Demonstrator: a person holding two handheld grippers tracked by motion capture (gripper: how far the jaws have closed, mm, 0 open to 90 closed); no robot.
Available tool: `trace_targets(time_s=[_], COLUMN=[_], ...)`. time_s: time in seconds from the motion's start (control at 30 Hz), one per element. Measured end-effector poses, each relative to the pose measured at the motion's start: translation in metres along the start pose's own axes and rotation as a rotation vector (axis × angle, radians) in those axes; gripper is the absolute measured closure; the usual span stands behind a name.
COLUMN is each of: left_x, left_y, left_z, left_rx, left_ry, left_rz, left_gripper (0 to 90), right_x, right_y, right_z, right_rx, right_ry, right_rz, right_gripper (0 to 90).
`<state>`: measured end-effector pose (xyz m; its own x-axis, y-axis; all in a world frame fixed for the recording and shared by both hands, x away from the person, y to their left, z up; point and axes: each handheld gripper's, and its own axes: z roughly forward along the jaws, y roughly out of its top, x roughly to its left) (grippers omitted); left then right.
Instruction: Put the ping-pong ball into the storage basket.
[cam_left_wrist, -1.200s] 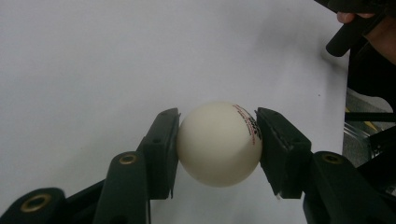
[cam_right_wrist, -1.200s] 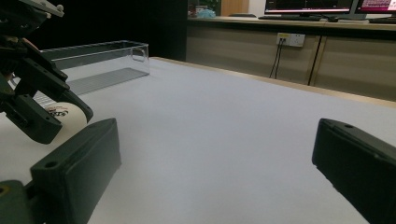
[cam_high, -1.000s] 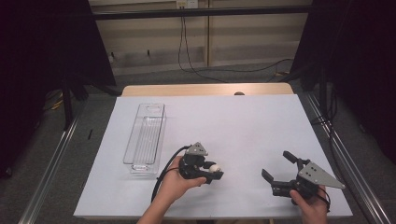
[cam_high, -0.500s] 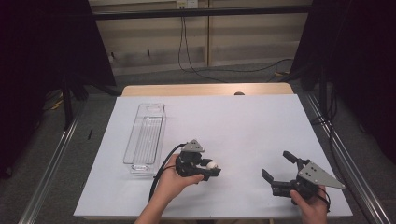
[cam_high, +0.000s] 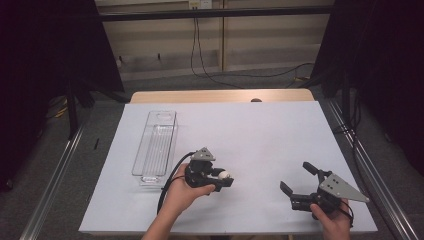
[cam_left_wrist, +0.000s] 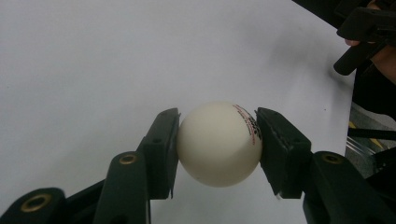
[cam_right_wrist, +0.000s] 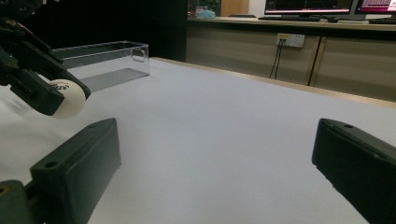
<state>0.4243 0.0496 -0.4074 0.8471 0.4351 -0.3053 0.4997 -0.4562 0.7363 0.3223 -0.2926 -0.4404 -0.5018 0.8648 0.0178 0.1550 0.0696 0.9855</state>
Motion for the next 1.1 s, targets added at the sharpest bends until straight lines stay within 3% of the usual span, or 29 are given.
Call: trace_targets(time_s=[1.1], left_x=[0.010], left_y=[0.002], left_z=[-0.012], left_rx=[-0.002], left_ry=[0.012], left_rz=[-0.033], left_gripper=[51.2], right_x=[0.000], right_y=[0.000], right_z=[0.000], right_rx=[0.001], right_ry=[0.005], right_rz=[0.002], right_gripper=[0.8])
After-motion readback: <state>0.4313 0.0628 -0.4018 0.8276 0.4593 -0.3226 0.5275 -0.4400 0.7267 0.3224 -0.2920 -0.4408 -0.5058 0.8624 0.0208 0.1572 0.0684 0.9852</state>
